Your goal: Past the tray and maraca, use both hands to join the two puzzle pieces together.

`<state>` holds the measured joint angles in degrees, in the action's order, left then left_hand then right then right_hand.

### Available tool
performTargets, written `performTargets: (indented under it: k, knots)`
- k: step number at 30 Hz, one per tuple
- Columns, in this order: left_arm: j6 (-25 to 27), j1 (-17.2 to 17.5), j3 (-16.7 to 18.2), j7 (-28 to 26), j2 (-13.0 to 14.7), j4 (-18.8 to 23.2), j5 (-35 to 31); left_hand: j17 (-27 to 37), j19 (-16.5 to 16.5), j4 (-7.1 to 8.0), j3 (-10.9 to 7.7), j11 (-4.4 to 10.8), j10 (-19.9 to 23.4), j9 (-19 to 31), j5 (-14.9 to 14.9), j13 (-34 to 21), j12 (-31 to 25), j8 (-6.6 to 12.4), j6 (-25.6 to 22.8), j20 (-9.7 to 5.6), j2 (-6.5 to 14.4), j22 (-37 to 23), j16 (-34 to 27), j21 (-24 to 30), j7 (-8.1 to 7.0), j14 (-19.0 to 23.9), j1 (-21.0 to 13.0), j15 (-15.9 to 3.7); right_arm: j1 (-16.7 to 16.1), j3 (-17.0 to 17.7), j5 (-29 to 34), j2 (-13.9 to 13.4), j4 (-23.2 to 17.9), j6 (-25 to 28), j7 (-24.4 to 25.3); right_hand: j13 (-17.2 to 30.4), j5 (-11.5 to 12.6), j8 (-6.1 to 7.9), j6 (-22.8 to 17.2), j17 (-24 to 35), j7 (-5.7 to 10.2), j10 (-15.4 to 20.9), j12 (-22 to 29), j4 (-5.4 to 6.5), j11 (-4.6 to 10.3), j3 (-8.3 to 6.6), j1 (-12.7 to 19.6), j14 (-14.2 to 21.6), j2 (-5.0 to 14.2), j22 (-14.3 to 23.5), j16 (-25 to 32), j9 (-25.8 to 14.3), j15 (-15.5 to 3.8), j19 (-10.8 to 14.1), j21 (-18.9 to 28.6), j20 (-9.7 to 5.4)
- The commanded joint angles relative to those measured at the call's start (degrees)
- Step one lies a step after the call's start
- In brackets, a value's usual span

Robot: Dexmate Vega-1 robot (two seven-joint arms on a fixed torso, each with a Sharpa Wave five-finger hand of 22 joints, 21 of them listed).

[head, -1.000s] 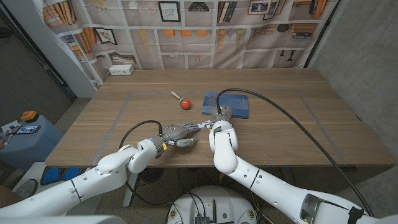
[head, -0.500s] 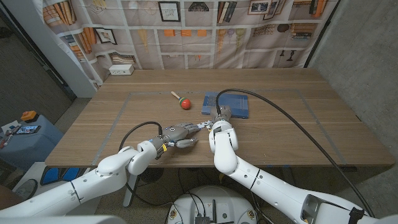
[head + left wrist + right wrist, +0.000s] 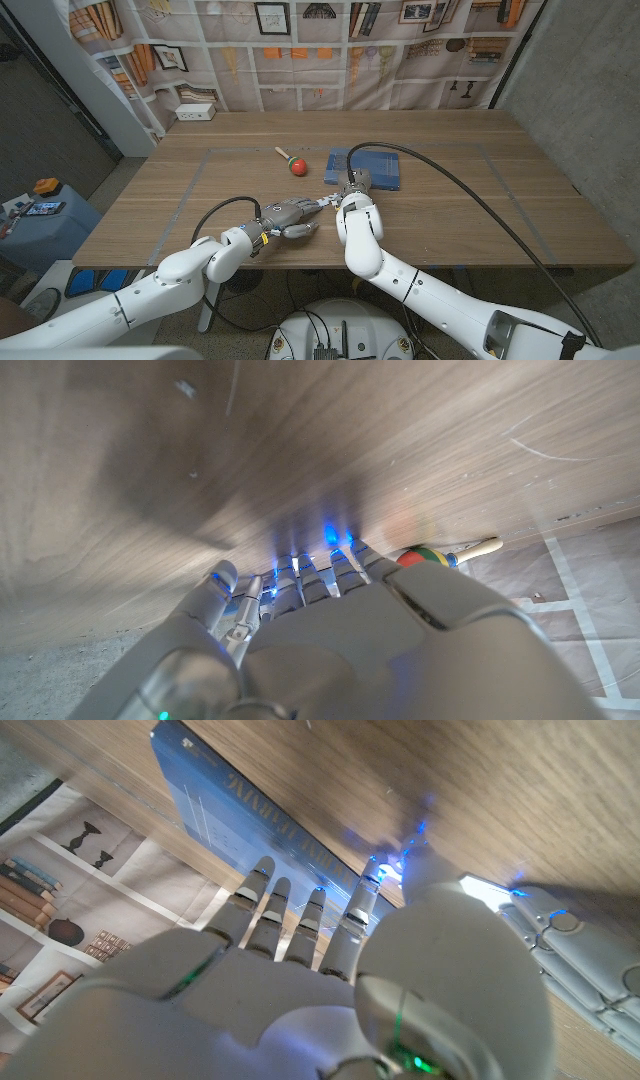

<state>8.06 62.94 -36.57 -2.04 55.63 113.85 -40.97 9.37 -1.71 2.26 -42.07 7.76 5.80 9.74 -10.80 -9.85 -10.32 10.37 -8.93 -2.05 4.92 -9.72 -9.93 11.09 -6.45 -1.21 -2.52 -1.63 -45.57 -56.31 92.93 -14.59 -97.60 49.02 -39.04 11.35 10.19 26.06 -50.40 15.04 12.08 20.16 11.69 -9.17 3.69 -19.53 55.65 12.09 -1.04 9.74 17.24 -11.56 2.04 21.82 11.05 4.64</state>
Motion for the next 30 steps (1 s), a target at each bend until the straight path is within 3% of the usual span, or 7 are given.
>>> performTargets:
  k: [1,30]
  knots:
    - [-0.10,-0.28,-0.14,-0.13,-0.17,-0.39,-0.10,0.11,0.36,-0.13,-0.34,0.13,0.48,0.23,0.16,0.04,-0.44,0.27,-0.32,-4.39,4.83,-0.22,-0.10,0.10,0.00,0.39,-0.45,-7.55,0.34,-0.21,-0.50,-0.35,0.08,-0.35,0.16,0.09,-0.06,-0.06,-0.03,0.16,0.08,0.20,-0.11,-0.07,-0.26,0.15,0.50,0.10,0.01,0.12,0.24,-0.34,0.11,0.24,0.12,0.55]
    - [-0.32,-0.67,-0.22,-0.38,-0.37,-1.04,0.23,0.15,0.52,-0.22,-0.45,0.11,0.68,0.24,0.18,0.04,-0.44,0.21,-0.43,-4.42,5.01,-0.22,-0.15,0.13,-0.04,0.64,-0.47,-7.61,1.37,-0.28,-2.10,-1.00,-0.89,-1.13,-2.15,0.14,0.10,-1.96,3.80,0.20,-0.04,-0.34,-0.28,-0.28,-0.35,0.63,0.82,-0.55,-1.08,0.12,-0.10,-0.28,0.54,0.08,0.05,0.84]
